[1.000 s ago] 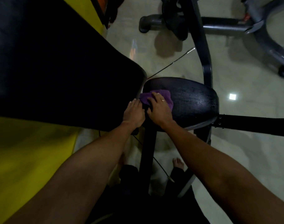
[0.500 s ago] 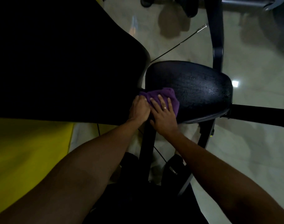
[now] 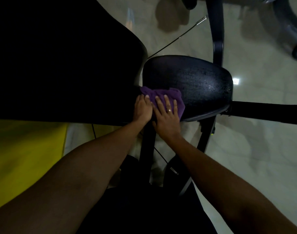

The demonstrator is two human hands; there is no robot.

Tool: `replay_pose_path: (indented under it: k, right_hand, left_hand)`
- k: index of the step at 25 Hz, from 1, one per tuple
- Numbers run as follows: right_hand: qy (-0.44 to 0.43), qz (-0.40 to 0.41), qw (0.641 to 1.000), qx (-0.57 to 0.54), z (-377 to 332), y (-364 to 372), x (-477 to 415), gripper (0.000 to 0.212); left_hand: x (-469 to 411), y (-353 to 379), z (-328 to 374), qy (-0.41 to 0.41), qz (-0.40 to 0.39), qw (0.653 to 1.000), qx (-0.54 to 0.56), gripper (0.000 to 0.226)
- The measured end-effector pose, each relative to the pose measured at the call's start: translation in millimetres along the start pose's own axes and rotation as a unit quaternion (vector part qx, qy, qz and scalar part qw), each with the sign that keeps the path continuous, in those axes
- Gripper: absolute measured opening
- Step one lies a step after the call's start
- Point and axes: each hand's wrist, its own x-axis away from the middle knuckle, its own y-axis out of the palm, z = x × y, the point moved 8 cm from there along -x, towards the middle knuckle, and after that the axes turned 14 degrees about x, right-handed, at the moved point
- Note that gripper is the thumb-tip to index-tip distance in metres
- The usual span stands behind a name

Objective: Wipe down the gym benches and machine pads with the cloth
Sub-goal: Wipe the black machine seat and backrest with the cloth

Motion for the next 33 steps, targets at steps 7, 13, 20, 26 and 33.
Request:
replay_pose_path:
  k: [7,13,20,26,33]
  right_hand:
    - [0.027,0.023,0.999,0.015,83,-12,21,0.085]
    - [-0.112,0.031,0.993,0.031,52,0,13,0.087]
    - [-0.164,0.076,0.982,0.064,123,-2,32,0.083]
    - [-0.159,0.048,0.986,0.030,118,-2,14,0.081]
    - [-0.152,-0.010,0.988,0.030,86,-9,-76,0.074]
  left_hand:
    - [5,19,-8,0.002,0.107,0.992,0.065,0.048]
    - [3,31,-14,0.008,0.175,0.983,0.054,0.052]
    - [1,38,-16,-0.005,0.218,0.974,0.055,0.066]
    - [1,40,-17,0.019,0.297,0.952,0.074,0.062]
    - [-1,43,-18,0.041,0.340,0.938,0.048,0.053]
